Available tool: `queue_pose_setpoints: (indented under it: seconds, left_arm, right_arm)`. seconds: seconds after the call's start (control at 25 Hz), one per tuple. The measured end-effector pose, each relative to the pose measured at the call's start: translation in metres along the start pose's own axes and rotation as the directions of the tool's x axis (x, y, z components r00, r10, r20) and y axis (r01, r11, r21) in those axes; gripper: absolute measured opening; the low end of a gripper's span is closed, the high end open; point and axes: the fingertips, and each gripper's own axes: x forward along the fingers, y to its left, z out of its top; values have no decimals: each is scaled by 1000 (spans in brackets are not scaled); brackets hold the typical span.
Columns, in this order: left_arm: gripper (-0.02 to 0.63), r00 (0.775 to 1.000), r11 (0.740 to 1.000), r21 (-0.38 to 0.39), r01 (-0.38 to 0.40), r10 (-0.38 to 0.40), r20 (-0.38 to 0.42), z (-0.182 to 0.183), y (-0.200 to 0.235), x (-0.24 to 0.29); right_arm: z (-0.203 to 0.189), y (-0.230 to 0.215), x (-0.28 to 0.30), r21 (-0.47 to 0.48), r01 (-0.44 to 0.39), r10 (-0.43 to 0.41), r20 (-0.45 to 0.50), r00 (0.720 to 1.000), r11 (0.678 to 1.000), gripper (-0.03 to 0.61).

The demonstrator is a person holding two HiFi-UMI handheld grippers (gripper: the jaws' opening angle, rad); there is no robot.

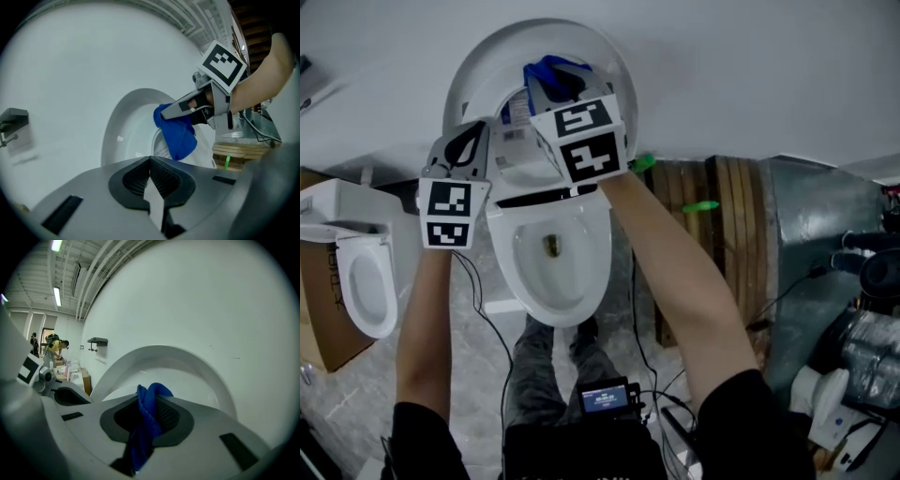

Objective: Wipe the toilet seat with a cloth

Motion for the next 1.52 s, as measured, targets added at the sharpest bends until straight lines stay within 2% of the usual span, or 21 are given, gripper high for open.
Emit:
queue_pose_setpoints:
  seconds: [0.16, 0.28, 0.44, 0.88, 1.12, 1.28, 1.52]
  left_arm:
    - [12, 999, 999, -2, 43, -43, -25, -7, -22, -1]
    - [12, 996, 996, 4, 92, -92, -17, 1, -46, -8]
    - [12, 994, 994, 6, 109, -109, -12, 18, -71, -27]
    - [11, 998, 998, 19, 63, -63, -29, 82, -115, -120]
    - [12, 999, 1000, 3, 23, -23, -41, 105, -140, -182]
    - [12, 998, 999, -34, -2, 0, -56, 110, -154, -222]
    - [12, 997, 994, -109, -8, -1, -81, 102, -179, -268]
  right_arm:
    - [-9, -2, -11, -11, -17, 16, -21, 1000, 1000, 61]
    - [-17, 4, -32, -29, -46, 44, -64, 997, 999, 61]
    - [-19, -1, -67, -28, -38, 36, -67, 997, 999, 61]
    - [2, 11, -201, 20, -62, 63, -43, 997, 998, 61]
    - [14, 21, -273, 16, -78, 78, -13, 997, 997, 61]
    - [17, 33, -312, 5, -91, 91, -11, 996, 996, 61]
    - [0, 53, -355, 9, -107, 107, -48, 993, 994, 61]
